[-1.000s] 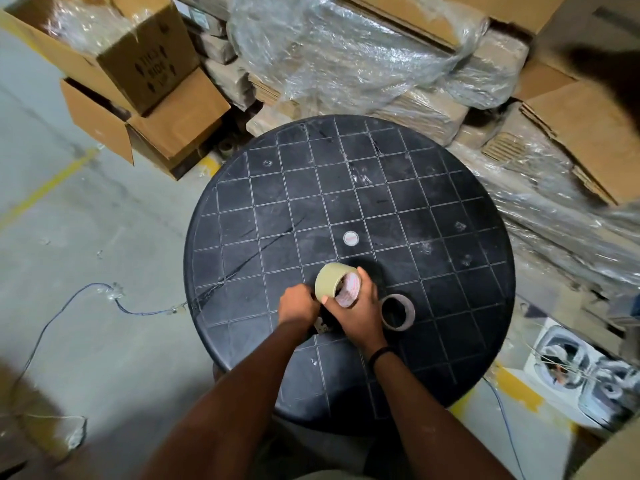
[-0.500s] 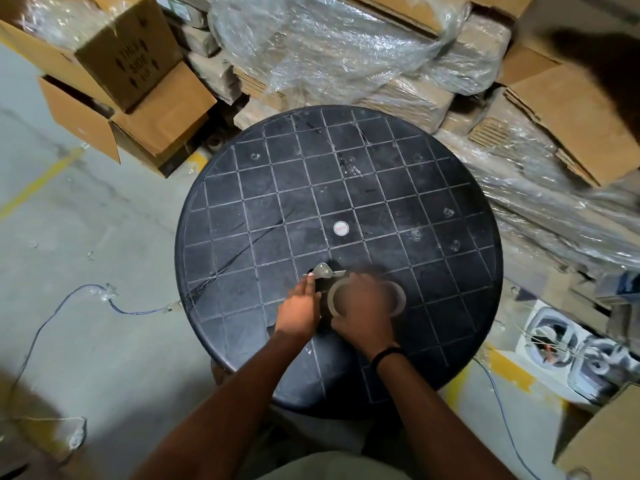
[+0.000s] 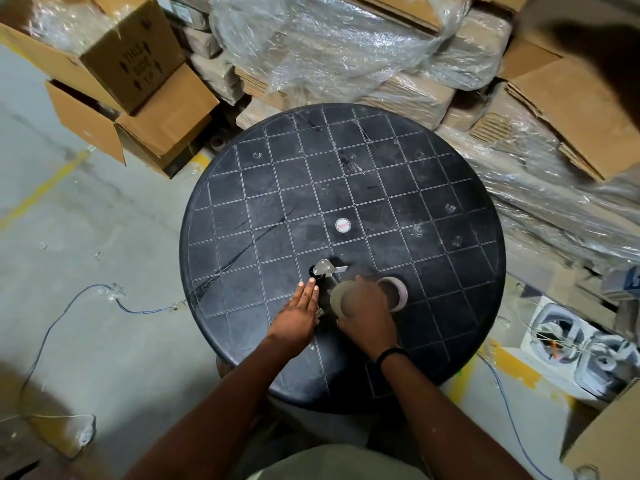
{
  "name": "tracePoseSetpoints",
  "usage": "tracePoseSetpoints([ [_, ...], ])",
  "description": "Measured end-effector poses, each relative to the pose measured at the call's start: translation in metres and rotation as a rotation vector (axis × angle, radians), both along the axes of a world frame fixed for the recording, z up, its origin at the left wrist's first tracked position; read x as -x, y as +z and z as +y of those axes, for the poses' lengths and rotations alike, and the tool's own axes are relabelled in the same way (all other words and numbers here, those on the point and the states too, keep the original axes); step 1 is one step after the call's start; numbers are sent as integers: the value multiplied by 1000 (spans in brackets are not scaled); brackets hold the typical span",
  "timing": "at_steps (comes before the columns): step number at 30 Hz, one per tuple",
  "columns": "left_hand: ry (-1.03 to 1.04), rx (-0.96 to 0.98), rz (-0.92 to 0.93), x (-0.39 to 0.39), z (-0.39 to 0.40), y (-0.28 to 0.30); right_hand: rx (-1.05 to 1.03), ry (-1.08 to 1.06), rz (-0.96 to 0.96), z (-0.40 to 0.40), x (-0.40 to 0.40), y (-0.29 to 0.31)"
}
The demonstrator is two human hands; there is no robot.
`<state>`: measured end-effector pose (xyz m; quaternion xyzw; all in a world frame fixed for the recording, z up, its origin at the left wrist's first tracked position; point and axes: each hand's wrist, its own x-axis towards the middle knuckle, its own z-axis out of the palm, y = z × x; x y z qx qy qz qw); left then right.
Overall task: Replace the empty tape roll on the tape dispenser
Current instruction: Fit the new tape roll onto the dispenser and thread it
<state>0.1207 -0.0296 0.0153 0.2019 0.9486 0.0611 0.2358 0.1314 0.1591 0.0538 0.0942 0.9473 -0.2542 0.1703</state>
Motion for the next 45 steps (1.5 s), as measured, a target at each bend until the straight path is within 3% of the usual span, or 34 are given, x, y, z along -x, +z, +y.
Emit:
tracePoseSetpoints([
  [5, 2, -27, -13, 7, -2, 2, -37, 11, -33, 1, 2, -6],
  [8, 78, -193, -61, 11, -5, 5, -6, 35, -57, 4, 3, -6],
  [12, 348, -430, -69, 18, -6, 9, -10, 14, 24, 7, 5, -1],
  [18, 360, -355, 4, 31, 6, 20, -161, 338, 233, -12, 41, 16],
  [23, 572, -285, 55, 42, 14, 20, -274, 565, 169, -42, 65, -1],
  [27, 740, -331, 41, 46, 19, 20, -316, 583, -16, -47, 58, -23],
  [34, 762, -300, 109, 51, 16, 14, -340, 600, -55, -46, 59, -23],
  [40, 843, -361, 23, 64, 9, 20, -323, 590, -86, -47, 60, -22],
  [45, 1125, -231, -71, 59, -36, 6, -311, 546, -146, -49, 61, -19],
])
